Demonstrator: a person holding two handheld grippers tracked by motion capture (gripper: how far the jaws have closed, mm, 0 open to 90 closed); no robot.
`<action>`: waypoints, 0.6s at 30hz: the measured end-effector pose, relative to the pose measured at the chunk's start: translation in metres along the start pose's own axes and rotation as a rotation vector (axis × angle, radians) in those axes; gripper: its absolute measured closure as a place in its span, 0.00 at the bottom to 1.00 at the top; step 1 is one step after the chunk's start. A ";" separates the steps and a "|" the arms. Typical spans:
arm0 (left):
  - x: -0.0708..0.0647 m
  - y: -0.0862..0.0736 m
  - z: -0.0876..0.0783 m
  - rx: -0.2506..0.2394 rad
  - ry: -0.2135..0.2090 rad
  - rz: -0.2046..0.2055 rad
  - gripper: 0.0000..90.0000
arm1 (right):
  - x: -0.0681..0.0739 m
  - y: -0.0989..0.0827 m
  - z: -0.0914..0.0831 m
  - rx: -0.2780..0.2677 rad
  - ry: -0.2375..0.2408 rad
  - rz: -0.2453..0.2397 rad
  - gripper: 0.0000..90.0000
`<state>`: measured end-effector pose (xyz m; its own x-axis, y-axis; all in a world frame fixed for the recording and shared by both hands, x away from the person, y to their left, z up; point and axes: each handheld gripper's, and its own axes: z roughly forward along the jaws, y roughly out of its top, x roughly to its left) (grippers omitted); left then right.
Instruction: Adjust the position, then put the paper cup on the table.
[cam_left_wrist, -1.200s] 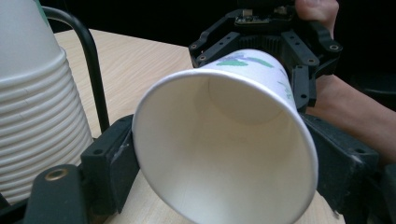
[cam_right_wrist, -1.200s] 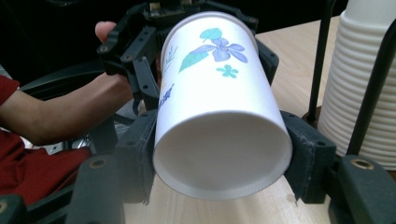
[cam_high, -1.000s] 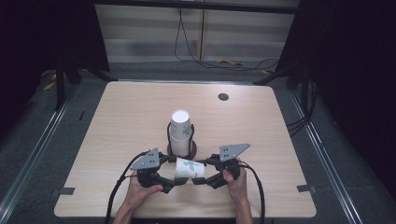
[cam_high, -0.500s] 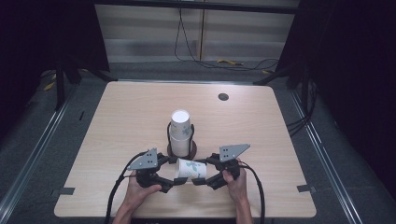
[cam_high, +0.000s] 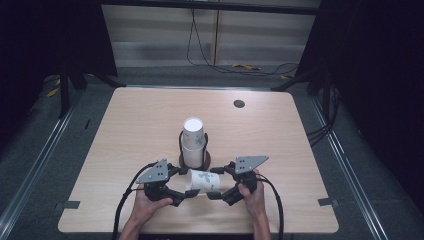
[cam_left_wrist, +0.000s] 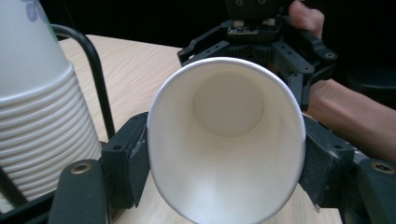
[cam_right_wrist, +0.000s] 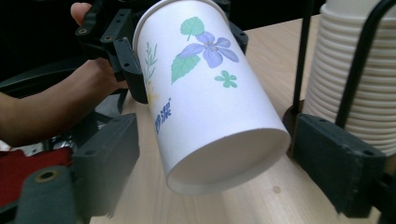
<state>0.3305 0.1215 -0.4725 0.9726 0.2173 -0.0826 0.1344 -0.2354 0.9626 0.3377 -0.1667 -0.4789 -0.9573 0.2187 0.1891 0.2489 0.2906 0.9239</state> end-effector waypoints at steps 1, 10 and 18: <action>0.000 0.000 0.000 0.000 0.001 -0.002 0.32 | 0.001 -0.001 -0.001 -0.006 -0.015 -0.001 0.15; 0.004 -0.002 -0.005 0.006 0.035 -0.029 0.31 | 0.005 -0.004 -0.014 -0.072 -0.129 -0.020 0.15; 0.010 -0.003 -0.015 0.032 0.071 -0.035 0.31 | 0.007 -0.012 -0.026 -0.136 -0.277 0.013 0.15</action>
<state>0.3371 0.1388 -0.4724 0.9516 0.2919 -0.0965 0.1750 -0.2562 0.9506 0.3241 -0.1926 -0.4801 -0.8729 0.4728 0.1204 0.2210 0.1633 0.9615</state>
